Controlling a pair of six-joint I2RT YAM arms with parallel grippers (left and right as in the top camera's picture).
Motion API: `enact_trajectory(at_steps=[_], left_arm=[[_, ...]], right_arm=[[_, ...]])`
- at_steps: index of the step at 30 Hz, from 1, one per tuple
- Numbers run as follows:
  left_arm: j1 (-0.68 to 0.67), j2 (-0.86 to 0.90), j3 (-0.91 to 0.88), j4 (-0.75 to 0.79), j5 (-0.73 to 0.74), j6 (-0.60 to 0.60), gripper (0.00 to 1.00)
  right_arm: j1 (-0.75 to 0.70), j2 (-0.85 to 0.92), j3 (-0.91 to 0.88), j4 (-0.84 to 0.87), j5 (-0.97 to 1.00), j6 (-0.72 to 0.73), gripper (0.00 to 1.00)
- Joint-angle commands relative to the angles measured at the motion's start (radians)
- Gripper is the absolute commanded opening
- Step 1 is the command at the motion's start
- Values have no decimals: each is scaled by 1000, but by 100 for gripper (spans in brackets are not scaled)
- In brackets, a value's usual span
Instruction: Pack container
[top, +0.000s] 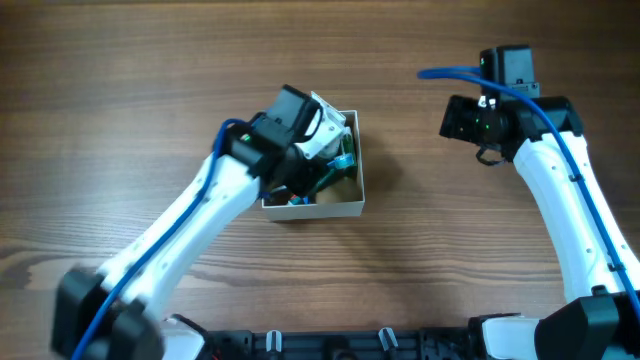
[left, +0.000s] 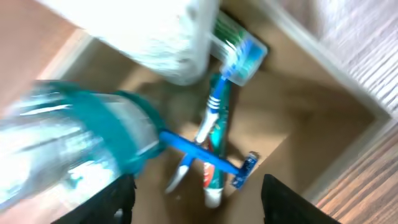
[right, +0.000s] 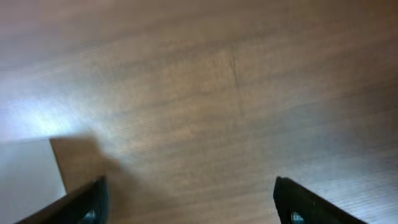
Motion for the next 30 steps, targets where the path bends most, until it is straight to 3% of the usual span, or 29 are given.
enact_trajectory(at_steps=[1,2,8,10,13,19,21,30], left_arm=[[45,-168,2,3,-160,-65,98],[85,-196,2,3,-176,-93,100],[368,-217,1,4,-159,-261,100],[437,-212,1,3,-152,-260,100],[521,-216,1,-18,-135,-259,100],[569,-355,-33,-72,-19,-230,100],[569,-493,-102,-68,-16,-237,100],[569,-969,-407,-69,-17,-368,100]], right_arm=[[-1,7,-3,61,-52,-119,93],[-1,7,-2,87,-70,-138,99],[-1,7,-2,235,-101,-256,100],[-1,5,-2,246,-117,-321,100],[-1,-20,-2,228,-117,-283,100],[7,-221,-3,133,-117,-201,100],[19,-324,-26,120,-115,-201,100],[59,-711,-337,88,-101,-78,100]])
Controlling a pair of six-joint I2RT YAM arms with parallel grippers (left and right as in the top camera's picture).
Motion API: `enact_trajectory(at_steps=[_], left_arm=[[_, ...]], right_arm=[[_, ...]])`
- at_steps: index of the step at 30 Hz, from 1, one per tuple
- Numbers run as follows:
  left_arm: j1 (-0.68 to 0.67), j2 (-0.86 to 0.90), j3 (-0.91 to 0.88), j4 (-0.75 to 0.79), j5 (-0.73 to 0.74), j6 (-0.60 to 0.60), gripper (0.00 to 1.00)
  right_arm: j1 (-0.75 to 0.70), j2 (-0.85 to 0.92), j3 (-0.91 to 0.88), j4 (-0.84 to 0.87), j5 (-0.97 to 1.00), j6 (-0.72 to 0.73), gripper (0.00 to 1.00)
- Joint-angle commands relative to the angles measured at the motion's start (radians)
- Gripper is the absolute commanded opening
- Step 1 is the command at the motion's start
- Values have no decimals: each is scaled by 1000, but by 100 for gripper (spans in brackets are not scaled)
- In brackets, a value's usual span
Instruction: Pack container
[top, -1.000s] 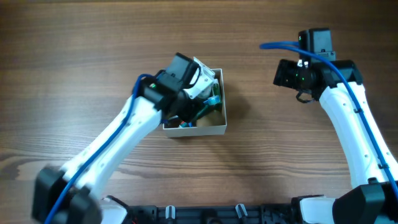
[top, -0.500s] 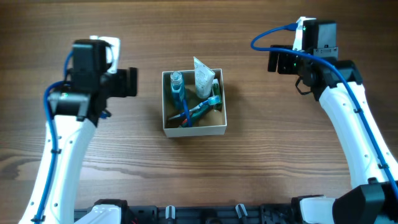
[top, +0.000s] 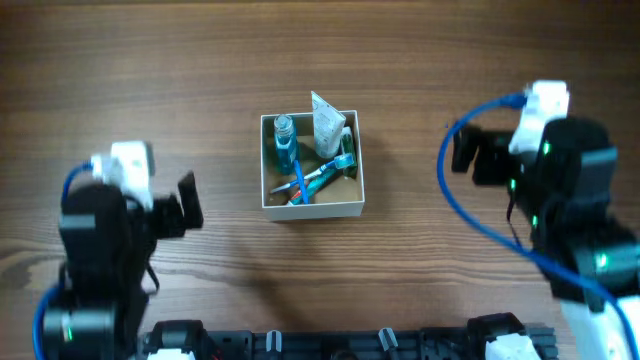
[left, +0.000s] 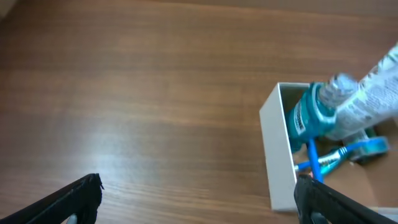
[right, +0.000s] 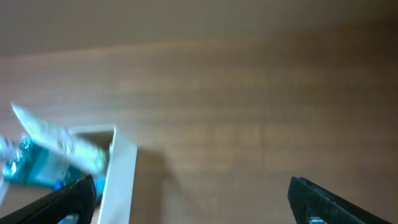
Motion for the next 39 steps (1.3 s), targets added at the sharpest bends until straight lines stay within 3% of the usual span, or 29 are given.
enact_trajectory(at_steps=[1,9,20,24,31,39], left_arm=[[6,-132,-95,-6,23,-63,100],[6,-176,-95,-90,23,-63,100],[6,-176,-95,-91,23,-63,100],[6,-176,-95,-91,23,-63,100],[6,-176,-95,-91,23,-63,100],[6,-176,-95,-91,23,-63,100]], right_arm=[[6,-124,-126,-34,2,84,100],[6,-161,-153,-85,2,83,100],[-15,-166,-175,-70,-1,45,100],[-15,-346,-308,31,-7,-21,100],[-45,-740,-682,353,-35,-65,100],[-45,-850,-948,784,-36,-233,100]])
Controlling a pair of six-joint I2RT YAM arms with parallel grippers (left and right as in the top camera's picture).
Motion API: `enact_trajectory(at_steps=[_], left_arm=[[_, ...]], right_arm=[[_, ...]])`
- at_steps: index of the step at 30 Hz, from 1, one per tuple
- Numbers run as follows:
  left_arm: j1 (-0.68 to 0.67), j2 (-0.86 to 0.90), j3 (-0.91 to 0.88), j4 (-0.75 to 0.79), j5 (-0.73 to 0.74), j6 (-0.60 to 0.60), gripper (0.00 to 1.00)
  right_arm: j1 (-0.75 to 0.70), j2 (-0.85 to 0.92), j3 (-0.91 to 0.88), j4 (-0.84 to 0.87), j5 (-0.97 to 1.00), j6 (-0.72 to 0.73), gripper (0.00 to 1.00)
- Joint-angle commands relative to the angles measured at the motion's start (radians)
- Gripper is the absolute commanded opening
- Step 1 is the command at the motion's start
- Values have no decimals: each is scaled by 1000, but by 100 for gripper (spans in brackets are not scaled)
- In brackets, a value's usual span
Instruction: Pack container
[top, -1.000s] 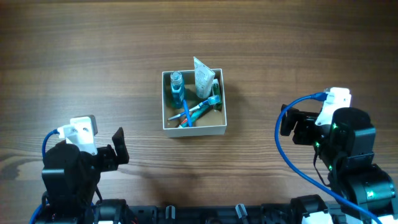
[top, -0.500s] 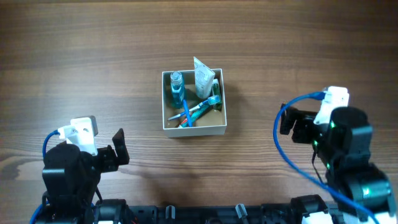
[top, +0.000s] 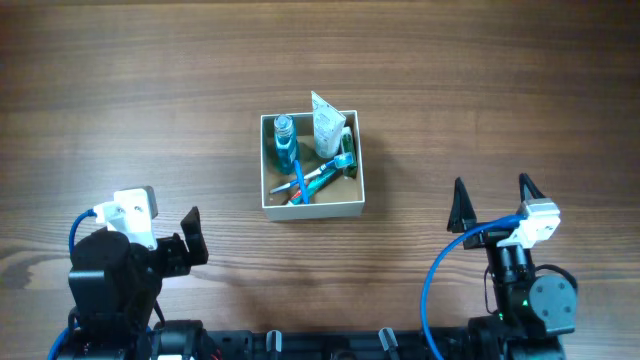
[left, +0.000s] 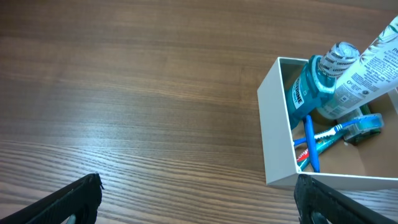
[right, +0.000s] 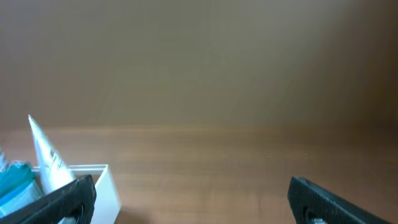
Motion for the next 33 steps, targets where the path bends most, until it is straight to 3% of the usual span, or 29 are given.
enact_trajectory(at_steps=[1,6,33], left_arm=[[6,-5,-4,0,16,-13,100],[6,-5,-4,0,16,-13,100],[6,-5,-4,0,16,-13,100]], right_arm=[[-4,-31,-100,101,-18,-91,100],[-4,-70,-203,116,-36,-89,100],[-4,-56,-205,92,-43,-89,100]])
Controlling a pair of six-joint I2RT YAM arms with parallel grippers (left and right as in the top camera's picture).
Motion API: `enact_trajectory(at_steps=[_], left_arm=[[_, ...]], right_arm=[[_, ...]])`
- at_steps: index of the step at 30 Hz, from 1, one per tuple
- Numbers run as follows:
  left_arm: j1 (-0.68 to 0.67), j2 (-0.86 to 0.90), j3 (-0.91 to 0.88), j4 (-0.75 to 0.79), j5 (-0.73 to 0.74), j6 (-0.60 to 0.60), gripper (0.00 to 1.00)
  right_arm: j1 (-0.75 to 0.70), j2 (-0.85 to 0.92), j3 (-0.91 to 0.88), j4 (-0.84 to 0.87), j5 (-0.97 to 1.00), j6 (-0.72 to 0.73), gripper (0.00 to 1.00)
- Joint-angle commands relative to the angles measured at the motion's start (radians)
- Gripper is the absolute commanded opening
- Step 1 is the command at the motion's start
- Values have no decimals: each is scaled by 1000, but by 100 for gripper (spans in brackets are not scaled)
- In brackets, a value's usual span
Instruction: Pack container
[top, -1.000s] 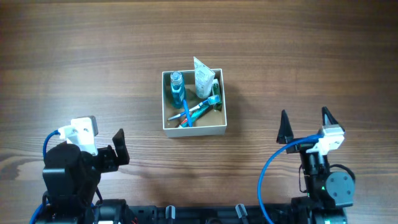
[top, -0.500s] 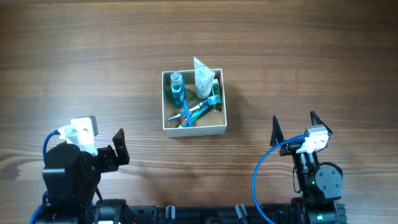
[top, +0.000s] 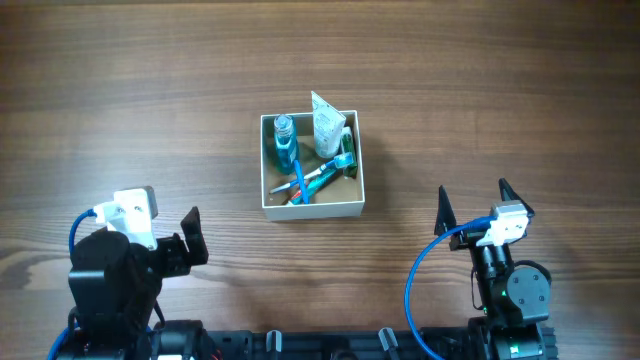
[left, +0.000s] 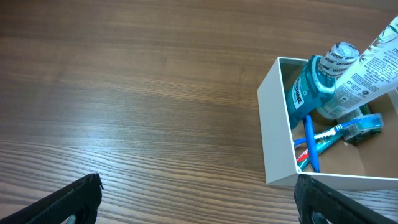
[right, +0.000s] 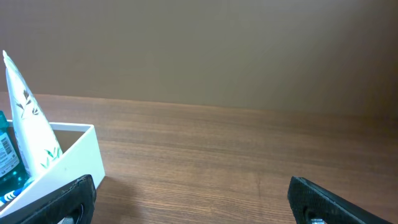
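Observation:
The white box (top: 312, 208) stands at the table's middle. Inside it are a teal mouthwash bottle (top: 283, 140), a white tube (top: 326, 125) leaning on the back wall, a blue toothbrush and razor (top: 303, 182) and a green floss holder (top: 346, 160). The left wrist view shows the box (left: 273, 143) at the right with the bottle (left: 311, 93) upright in it. My left gripper (left: 199, 190) is open and empty at the front left, well short of the box. My right gripper (top: 474, 200) is open and empty at the front right, with the box's corner (right: 74, 158) to its left.
Bare wood-grain table (top: 150, 90) lies all round the box. The arm bases and a black rail (top: 320, 345) run along the front edge.
My right gripper has shifted a little to the left and turned, so the box's corner and the tube now show larger in its view. The left arm and the box's contents are unchanged.
My left gripper was open inside the box over the packed items, with the right gripper open over the table at the back right. Then both arms were drawn back to the sides. Later both stood open at the front edge, where they are now.

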Motion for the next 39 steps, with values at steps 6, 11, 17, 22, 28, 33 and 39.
enact_trajectory(at_steps=[6,11,17,22,28,33,39], left_arm=[[6,-6,-4,0,15,-13,100],[6,-62,-8,-15,60,-14,100],[10,-386,-154,12,60,-9,100],[10,-483,-440,412,61,20,100],[7,-488,-826,974,69,19,100],[3,-488,-830,921,87,16,100],[3,-488,-830,921,87,17,100]], right_arm=[[-4,-3,-1,6,-16,-17,100],[-4,-3,-1,6,-16,-17,100],[-4,-3,-1,6,-16,-17,100],[-4,-3,-1,5,-16,-17,100],[-4,-3,-1,6,-16,-17,100],[-4,-3,-1,6,-16,-17,100],[-4,-3,-1,6,-16,-17,100]])
